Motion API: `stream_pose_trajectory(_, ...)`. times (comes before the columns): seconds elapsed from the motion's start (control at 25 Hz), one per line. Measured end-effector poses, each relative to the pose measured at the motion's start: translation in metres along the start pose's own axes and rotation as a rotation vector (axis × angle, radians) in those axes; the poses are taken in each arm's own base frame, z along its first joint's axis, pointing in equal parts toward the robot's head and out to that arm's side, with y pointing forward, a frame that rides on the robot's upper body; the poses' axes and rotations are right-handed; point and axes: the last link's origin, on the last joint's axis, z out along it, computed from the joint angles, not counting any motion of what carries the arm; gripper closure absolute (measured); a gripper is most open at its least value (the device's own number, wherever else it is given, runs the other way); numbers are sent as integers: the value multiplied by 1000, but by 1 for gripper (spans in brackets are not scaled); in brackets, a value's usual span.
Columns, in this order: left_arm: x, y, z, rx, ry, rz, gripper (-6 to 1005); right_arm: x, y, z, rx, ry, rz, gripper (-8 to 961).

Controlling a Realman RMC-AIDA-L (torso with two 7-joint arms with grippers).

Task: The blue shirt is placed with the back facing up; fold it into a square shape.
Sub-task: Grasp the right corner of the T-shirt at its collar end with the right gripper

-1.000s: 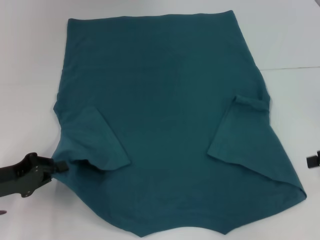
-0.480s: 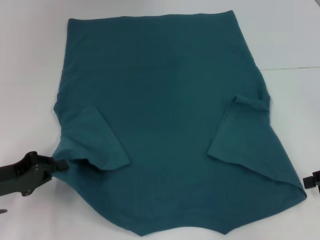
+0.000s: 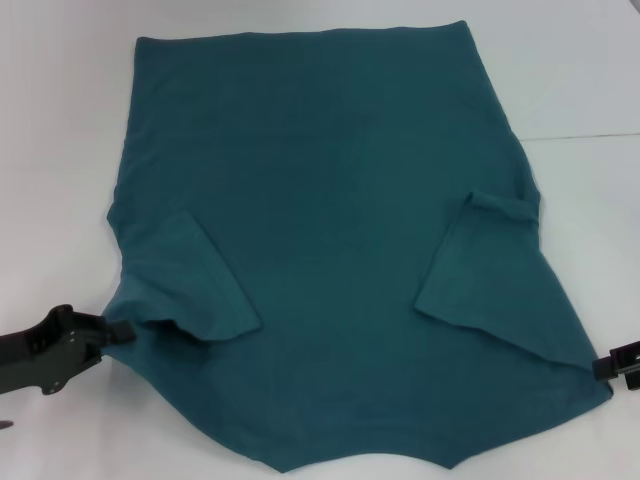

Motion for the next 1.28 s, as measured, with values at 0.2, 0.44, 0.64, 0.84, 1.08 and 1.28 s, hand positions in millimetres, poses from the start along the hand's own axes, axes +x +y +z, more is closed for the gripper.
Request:
stream_pose_trajectory(0.2, 0, -1, 0, 2, 3, -3, 991, -1, 2, 6, 17, 13, -14, 325)
stream_pose_trajectory(0.44, -1, -2, 1, 2, 3, -9, 992, -3, 3, 9, 24, 14, -20, 327)
stream_pose_trajectory(0.64, 0, -1, 2, 2, 3, -8, 992, -4, 7, 13, 21, 23, -30, 329)
stream_pose_trajectory(0.84, 0, 0, 2, 1, 3, -6, 992, -6, 10, 15, 23, 25, -38, 331)
stream_pose_trajectory(1.08, 0, 0, 2, 2, 3, -6, 991, -7, 13, 22, 57, 52, -48, 332)
stream_pose_trajectory(1.28, 0, -1, 2, 2, 4, -7, 992, -11, 20, 27, 48, 54, -63, 334)
